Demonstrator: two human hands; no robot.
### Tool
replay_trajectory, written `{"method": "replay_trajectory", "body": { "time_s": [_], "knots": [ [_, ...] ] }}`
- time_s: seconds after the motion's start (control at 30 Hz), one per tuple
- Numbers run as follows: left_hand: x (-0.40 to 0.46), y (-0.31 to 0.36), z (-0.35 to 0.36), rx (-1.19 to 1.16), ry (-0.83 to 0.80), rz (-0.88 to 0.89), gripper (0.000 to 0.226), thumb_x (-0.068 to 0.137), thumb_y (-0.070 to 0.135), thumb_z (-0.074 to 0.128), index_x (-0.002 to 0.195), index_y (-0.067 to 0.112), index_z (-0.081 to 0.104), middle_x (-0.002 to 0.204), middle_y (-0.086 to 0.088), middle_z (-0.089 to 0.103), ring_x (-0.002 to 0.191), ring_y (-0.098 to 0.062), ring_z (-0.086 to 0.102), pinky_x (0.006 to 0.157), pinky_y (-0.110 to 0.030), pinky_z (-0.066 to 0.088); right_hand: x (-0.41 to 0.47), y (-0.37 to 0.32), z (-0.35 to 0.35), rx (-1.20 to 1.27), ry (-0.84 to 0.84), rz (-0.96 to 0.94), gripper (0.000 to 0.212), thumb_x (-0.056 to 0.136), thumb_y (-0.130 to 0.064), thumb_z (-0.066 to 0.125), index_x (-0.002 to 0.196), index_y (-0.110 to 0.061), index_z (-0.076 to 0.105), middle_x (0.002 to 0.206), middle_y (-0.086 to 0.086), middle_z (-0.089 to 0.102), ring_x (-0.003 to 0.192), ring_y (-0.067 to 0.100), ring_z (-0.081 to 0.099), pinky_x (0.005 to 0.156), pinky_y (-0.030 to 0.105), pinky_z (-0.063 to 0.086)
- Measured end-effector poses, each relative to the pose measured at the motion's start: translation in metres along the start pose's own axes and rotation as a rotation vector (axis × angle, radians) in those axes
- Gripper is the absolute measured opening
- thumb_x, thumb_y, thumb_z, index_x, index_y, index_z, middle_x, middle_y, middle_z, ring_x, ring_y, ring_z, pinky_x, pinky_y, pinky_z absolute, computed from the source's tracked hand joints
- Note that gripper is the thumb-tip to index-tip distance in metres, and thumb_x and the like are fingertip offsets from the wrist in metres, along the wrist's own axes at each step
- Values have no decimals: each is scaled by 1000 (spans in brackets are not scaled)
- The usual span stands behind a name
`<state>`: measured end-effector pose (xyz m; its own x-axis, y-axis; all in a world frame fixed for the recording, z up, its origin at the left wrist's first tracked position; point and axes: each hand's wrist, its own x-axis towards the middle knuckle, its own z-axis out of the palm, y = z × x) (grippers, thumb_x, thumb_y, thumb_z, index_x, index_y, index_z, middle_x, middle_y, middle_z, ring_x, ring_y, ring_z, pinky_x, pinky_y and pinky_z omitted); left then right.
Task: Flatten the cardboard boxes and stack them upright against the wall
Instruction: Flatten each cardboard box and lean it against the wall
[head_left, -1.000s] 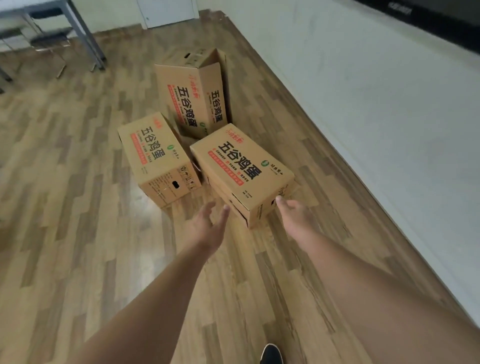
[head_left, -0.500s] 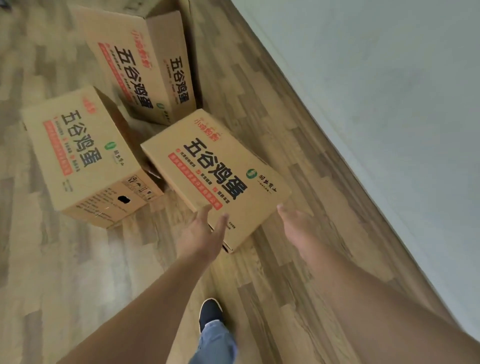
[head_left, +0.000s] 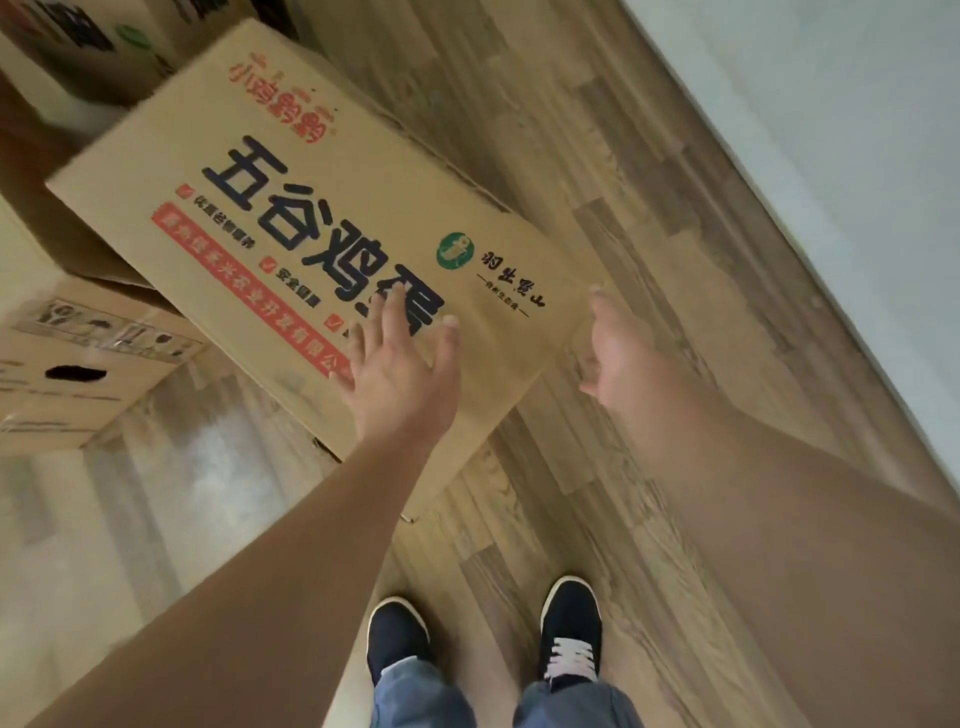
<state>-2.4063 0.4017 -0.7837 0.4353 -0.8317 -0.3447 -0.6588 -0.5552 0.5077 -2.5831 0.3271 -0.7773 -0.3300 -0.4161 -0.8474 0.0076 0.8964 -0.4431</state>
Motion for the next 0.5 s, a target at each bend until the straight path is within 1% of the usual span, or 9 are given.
{"method": "replay_trajectory", "body": {
  "time_s": [0.07,0.13,0.2,0.23,0.3,0.33,0.37,0.43,0.5],
  "knots": [
    [10,-1,21,31,-22,-20,71,103,65,32,165,37,14,175,8,11,162,-25,5,124,-67,4,21,3,9,114,-47,53,79,101,-65,52,164,-22,33,166,11,40,150,34,41,122,58,34],
    [15,-4,37,66,-73,-36,71,102,68,29,165,39,15,175,8,9,162,-24,2,123,-70,3,40,5,15,207,-63,79,87,92,-71,61,161,-22,38,160,11,46,145,37,45,118,62,37],
    [15,-9,51,131,-130,-39,71,100,70,28,164,40,19,176,7,7,162,-25,-2,121,-72,2,57,6,19,274,-76,100,87,87,-69,69,156,-22,43,153,8,51,139,38,49,114,66,39],
    [13,-10,54,166,-146,-31,72,99,71,28,164,40,21,176,6,7,162,-25,-4,121,-73,1,60,4,20,296,-95,98,80,89,-64,71,151,-21,46,145,7,56,132,37,54,112,67,41],
    [9,-11,56,192,-169,-23,73,97,73,28,163,41,24,176,6,6,162,-26,-5,121,-72,1,59,-4,21,327,-158,85,57,97,-51,70,138,-19,49,120,9,63,111,35,62,109,68,44],
    [8,-11,55,188,-178,-25,74,97,75,29,162,41,25,176,6,6,162,-26,-5,121,-72,2,57,-9,21,340,-180,84,51,99,-46,68,137,-17,49,110,12,63,104,37,63,109,70,44],
    [6,-10,53,180,-183,-31,75,96,75,30,162,41,25,176,6,6,162,-27,-5,121,-72,3,53,-14,20,340,-183,89,51,102,-42,66,141,-15,48,105,15,62,107,40,64,110,72,42],
    [3,-8,45,158,-164,-30,75,95,77,33,162,43,25,176,6,7,161,-29,-3,121,-72,5,35,-24,14,323,-172,68,50,105,-36,62,147,-15,44,112,17,57,125,47,59,109,76,40],
    [-2,-8,35,135,-117,-17,76,91,79,33,159,47,27,175,7,8,161,-31,-1,121,-72,6,14,-29,8,281,-195,-12,41,106,-34,61,140,-14,49,118,19,58,122,47,61,104,77,44]
  ]
}}
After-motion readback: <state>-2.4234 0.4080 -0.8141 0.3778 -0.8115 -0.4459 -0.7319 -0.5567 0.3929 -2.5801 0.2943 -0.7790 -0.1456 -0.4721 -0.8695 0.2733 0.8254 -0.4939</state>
